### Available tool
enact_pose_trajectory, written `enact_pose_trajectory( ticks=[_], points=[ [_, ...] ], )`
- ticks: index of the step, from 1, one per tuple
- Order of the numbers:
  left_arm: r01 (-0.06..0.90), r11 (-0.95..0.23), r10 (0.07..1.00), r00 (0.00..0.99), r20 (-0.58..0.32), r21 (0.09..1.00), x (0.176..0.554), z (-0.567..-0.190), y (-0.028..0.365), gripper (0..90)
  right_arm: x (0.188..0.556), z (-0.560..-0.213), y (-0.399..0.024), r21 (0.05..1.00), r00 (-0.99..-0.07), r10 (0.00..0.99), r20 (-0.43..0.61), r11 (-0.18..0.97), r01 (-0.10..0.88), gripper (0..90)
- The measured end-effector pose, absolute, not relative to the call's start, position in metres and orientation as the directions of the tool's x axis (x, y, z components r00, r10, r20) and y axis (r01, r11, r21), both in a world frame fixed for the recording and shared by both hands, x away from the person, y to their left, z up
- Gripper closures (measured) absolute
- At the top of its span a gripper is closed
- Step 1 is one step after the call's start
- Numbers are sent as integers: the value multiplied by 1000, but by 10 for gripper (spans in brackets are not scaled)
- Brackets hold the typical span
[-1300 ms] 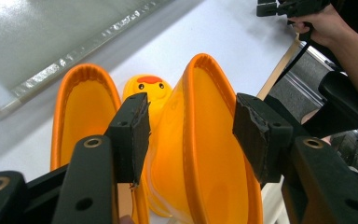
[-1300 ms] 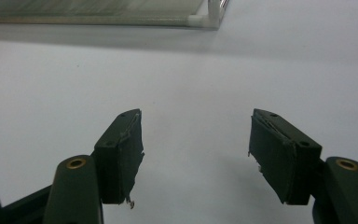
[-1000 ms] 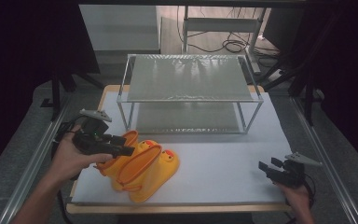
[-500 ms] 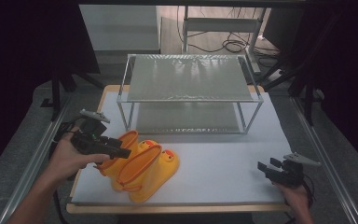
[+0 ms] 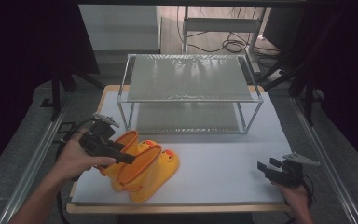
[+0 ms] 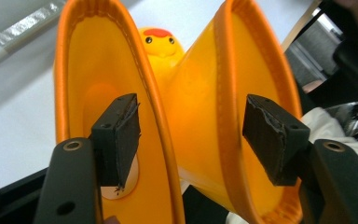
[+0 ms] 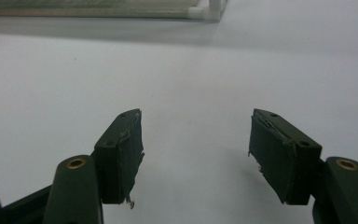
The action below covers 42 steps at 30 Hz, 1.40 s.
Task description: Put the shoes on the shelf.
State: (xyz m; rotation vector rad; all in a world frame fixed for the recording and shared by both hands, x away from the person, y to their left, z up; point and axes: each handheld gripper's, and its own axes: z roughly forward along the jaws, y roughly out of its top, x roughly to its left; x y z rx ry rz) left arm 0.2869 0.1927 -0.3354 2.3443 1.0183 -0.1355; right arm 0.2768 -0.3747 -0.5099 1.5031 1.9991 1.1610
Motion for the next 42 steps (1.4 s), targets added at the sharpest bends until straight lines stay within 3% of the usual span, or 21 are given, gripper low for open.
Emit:
enact_pose_trajectory(
  ticks=[6, 12, 17, 22, 25, 42],
  points=[
    [700, -572, 649, 705, -287, 428, 292, -345, 179, 380, 277, -510, -375, 791, -353, 920, 170, 86, 606, 342],
    [700, -583, 669, 702, -245, 413, 292, -347, 172, 444, 277, -510, -376, 792, -352, 920, 171, 84, 605, 342],
    [706, -577, 698, 687, -201, 410, 290, -349, 170, 540, 277, -510, -375, 790, -351, 921, 169, 87, 607, 342],
    [703, -583, 719, 680, -143, 407, 290, -352, 168, 758, 278, -511, -374, 790, -352, 921, 167, 89, 607, 342],
    [703, -577, 719, 679, -149, 415, 290, -353, 169, 822, 278, -511, -375, 789, -349, 922, 170, 85, 609, 343],
    [742, -488, 692, 650, -315, 459, 303, -350, 185, 833, 280, -511, -375, 784, -342, 924, 173, 82, 616, 345]
  ],
)
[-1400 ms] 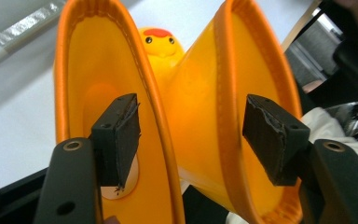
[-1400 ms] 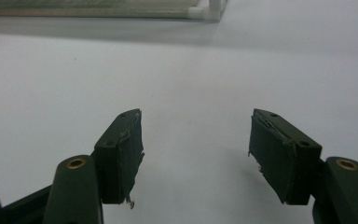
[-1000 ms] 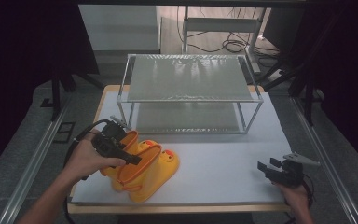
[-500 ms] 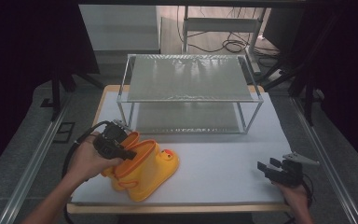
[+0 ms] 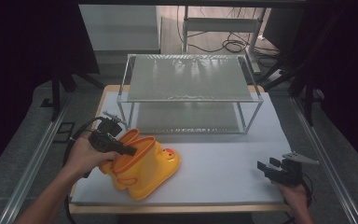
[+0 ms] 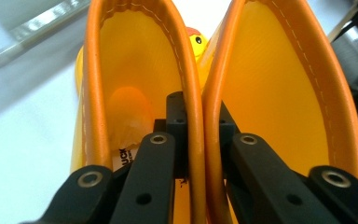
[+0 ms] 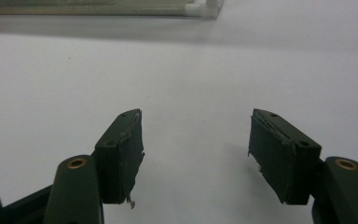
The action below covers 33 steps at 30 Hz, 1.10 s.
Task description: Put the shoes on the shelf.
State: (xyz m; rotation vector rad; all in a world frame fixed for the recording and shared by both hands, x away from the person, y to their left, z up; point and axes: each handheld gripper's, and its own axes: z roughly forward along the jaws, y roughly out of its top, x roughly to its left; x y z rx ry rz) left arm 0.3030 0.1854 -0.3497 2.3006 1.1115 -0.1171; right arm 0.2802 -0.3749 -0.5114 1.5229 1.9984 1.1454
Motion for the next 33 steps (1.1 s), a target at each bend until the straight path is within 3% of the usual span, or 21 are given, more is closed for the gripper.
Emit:
enact_pose_trajectory(
  ticks=[5, 12, 33],
  points=[
    [714, -478, 628, 685, -369, 512, 303, -327, 173, 832, 279, -511, -376, 785, -341, 924, 172, 81, 614, 345],
    [663, -499, 566, 737, -369, 559, 302, -300, 143, 831, 279, -510, -378, 790, -340, 925, 173, 76, 608, 345],
    [596, -574, 513, 796, -321, 561, 319, -265, 80, 830, 279, -510, -382, 787, -328, 927, 180, 65, 614, 347]
  ],
)
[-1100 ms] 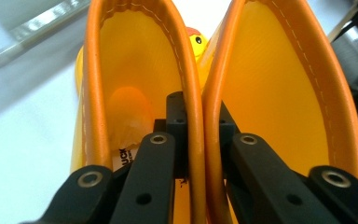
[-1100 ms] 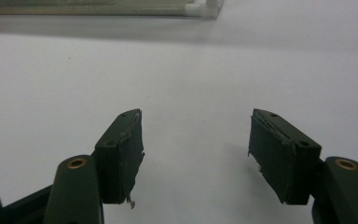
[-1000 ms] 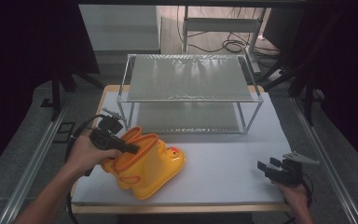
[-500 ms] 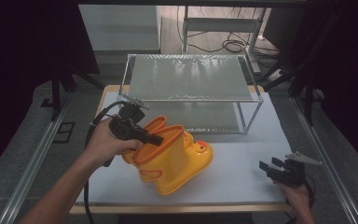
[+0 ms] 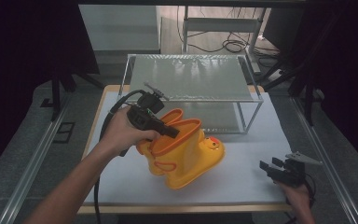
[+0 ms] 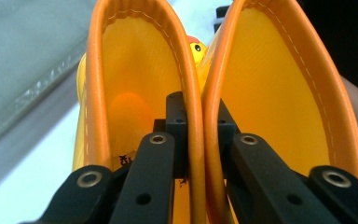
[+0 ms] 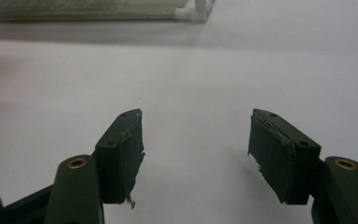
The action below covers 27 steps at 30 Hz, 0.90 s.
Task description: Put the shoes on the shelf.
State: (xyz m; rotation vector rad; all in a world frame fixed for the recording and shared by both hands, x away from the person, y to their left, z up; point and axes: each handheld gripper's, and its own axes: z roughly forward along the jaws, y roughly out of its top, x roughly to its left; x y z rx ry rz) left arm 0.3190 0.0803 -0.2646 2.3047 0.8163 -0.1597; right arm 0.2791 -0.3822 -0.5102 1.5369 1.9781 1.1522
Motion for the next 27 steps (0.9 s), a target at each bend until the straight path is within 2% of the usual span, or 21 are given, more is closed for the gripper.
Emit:
enact_pose_trajectory(
  ticks=[15, 27],
  points=[
    [541, -597, 432, 839, -330, 592, 331, -224, 24, 830, 278, -509, -389, 790, -312, 930, 193, 41, 612, 347],
    [537, -587, 426, 842, -333, 606, 343, -211, 6, 829, 279, -509, -388, 790, -319, 928, 190, 48, 611, 348]
  ],
)
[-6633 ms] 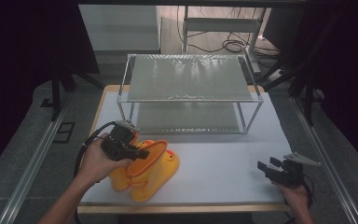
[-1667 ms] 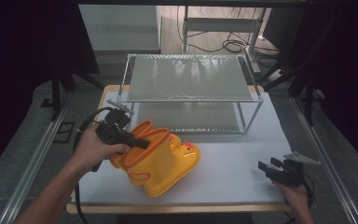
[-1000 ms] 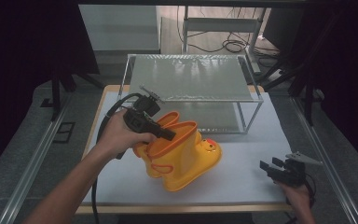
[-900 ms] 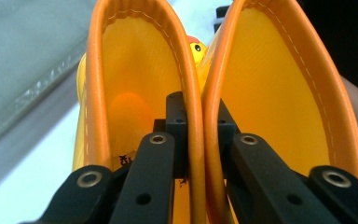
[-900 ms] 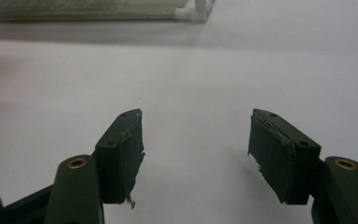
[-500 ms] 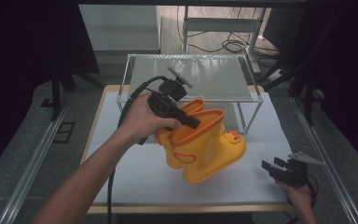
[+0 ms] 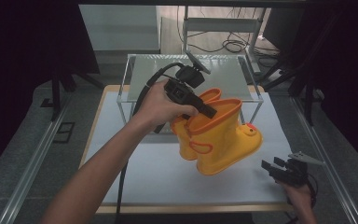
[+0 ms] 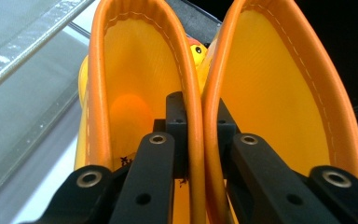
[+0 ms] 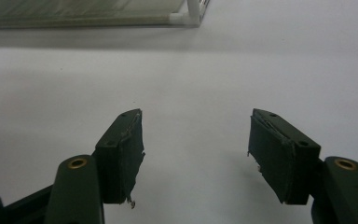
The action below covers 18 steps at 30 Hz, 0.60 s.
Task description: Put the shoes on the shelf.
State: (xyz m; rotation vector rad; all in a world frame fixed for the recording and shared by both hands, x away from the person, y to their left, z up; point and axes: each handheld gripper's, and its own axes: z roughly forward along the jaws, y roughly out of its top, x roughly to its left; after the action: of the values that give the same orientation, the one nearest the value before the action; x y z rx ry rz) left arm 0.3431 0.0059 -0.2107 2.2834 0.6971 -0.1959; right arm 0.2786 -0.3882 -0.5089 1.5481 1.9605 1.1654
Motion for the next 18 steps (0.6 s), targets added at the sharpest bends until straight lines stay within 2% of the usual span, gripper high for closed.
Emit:
enact_pose_trajectory(
  ticks=[8, 18],
  points=[
    [544, -579, 434, 836, -336, 607, 350, -207, 6, 829, 279, -509, -388, 793, -313, 929, 199, 35, 608, 348],
    [562, -545, 449, 822, -349, 622, 366, -184, 15, 829, 279, -509, -390, 787, -308, 930, 200, 35, 616, 348]
  ],
)
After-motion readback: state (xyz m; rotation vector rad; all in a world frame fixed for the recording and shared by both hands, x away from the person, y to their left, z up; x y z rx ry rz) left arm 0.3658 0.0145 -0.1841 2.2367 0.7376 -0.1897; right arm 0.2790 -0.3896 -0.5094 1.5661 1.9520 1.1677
